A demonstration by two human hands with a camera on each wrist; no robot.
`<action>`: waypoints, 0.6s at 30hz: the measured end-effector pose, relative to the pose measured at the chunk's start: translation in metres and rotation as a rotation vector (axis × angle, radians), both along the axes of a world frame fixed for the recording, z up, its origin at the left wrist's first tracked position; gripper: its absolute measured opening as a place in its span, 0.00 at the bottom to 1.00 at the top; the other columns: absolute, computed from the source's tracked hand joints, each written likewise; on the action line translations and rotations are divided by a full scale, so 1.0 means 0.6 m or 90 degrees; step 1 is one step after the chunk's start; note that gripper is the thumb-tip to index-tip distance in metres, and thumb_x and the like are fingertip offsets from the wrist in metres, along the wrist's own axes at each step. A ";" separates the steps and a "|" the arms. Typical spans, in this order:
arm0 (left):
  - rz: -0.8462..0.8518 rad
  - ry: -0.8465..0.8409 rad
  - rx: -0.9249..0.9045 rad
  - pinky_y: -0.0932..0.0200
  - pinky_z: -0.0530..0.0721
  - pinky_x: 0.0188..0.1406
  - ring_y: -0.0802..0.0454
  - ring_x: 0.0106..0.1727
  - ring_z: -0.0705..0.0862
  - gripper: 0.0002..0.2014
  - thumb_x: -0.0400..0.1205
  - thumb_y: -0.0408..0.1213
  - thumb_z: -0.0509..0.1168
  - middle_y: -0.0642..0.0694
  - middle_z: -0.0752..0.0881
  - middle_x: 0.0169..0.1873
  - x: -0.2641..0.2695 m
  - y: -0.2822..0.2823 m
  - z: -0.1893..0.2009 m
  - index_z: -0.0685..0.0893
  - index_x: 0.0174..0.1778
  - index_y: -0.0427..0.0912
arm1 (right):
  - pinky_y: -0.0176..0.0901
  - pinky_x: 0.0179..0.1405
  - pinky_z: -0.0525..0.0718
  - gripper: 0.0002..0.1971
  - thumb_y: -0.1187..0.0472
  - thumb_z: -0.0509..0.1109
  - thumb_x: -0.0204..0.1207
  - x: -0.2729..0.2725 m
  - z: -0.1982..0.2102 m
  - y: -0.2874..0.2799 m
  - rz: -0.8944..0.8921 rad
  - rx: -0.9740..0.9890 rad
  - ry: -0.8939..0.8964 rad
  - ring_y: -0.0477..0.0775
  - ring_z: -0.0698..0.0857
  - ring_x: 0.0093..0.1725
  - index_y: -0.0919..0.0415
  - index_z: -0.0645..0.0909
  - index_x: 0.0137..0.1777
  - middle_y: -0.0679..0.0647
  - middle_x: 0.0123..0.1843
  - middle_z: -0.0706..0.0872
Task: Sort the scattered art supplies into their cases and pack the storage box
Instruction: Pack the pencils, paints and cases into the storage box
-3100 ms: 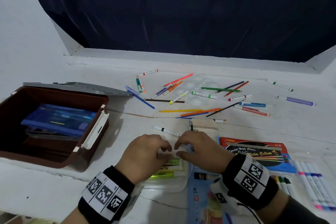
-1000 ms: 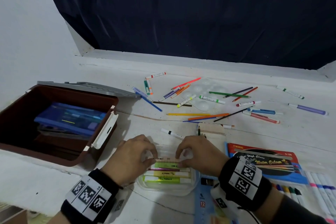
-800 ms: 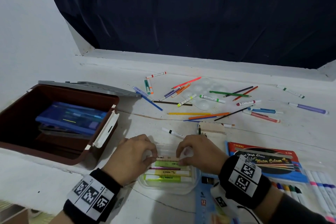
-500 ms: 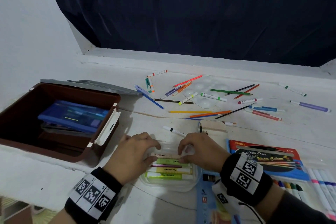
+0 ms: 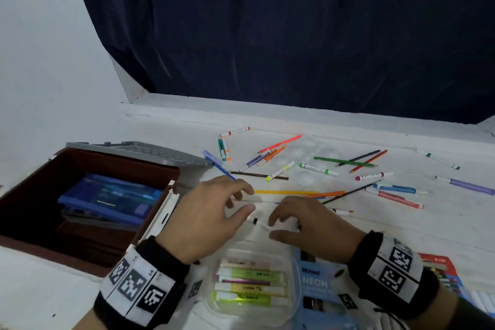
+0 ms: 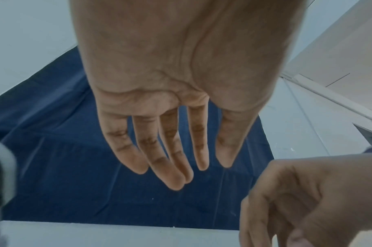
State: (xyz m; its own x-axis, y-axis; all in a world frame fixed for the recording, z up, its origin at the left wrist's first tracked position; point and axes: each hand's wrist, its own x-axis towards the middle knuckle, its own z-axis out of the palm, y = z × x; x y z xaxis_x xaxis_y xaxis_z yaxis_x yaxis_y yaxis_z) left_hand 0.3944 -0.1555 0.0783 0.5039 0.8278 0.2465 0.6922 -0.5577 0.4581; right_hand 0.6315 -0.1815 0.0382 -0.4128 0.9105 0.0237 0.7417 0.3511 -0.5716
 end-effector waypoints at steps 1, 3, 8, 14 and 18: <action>0.017 -0.007 0.012 0.57 0.84 0.43 0.64 0.41 0.84 0.13 0.79 0.61 0.63 0.62 0.84 0.42 0.010 0.015 0.010 0.83 0.53 0.62 | 0.37 0.50 0.81 0.10 0.44 0.74 0.76 0.007 0.008 0.012 -0.012 0.021 0.014 0.39 0.82 0.52 0.45 0.85 0.54 0.41 0.51 0.83; 0.054 -0.006 0.024 0.59 0.83 0.41 0.64 0.39 0.84 0.08 0.80 0.56 0.66 0.61 0.85 0.40 0.032 0.050 0.023 0.84 0.50 0.60 | 0.36 0.47 0.82 0.07 0.47 0.76 0.76 0.024 0.020 0.042 -0.037 0.058 0.044 0.40 0.84 0.48 0.47 0.87 0.50 0.42 0.47 0.85; 0.186 0.084 -0.069 0.56 0.84 0.50 0.51 0.52 0.85 0.07 0.82 0.45 0.66 0.52 0.87 0.50 0.076 0.170 -0.007 0.85 0.53 0.52 | 0.43 0.45 0.84 0.03 0.54 0.75 0.77 0.065 0.025 0.130 -0.104 0.080 0.023 0.43 0.85 0.43 0.51 0.86 0.45 0.46 0.44 0.86; 0.198 0.372 -0.194 0.49 0.84 0.63 0.42 0.67 0.81 0.17 0.83 0.37 0.64 0.40 0.80 0.67 0.115 0.275 -0.047 0.76 0.69 0.42 | 0.47 0.50 0.82 0.03 0.52 0.71 0.79 0.083 0.006 0.224 -0.117 0.055 -0.100 0.47 0.82 0.47 0.49 0.83 0.48 0.44 0.46 0.83; 0.192 0.506 -0.212 0.46 0.84 0.62 0.40 0.67 0.82 0.17 0.83 0.35 0.64 0.39 0.80 0.67 0.124 0.314 -0.072 0.76 0.69 0.39 | 0.44 0.58 0.78 0.09 0.51 0.66 0.82 0.080 -0.014 0.272 -0.078 0.024 -0.204 0.49 0.78 0.57 0.49 0.81 0.59 0.45 0.57 0.81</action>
State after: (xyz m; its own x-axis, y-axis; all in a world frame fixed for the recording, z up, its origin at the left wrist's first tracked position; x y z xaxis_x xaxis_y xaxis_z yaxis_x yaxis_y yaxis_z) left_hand 0.4687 0.0327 0.0353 0.1737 0.9182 -0.3560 0.9678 -0.2260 -0.1107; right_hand 0.6796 -0.0183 0.0295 -0.2928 0.9546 -0.0546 0.9190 0.2652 -0.2917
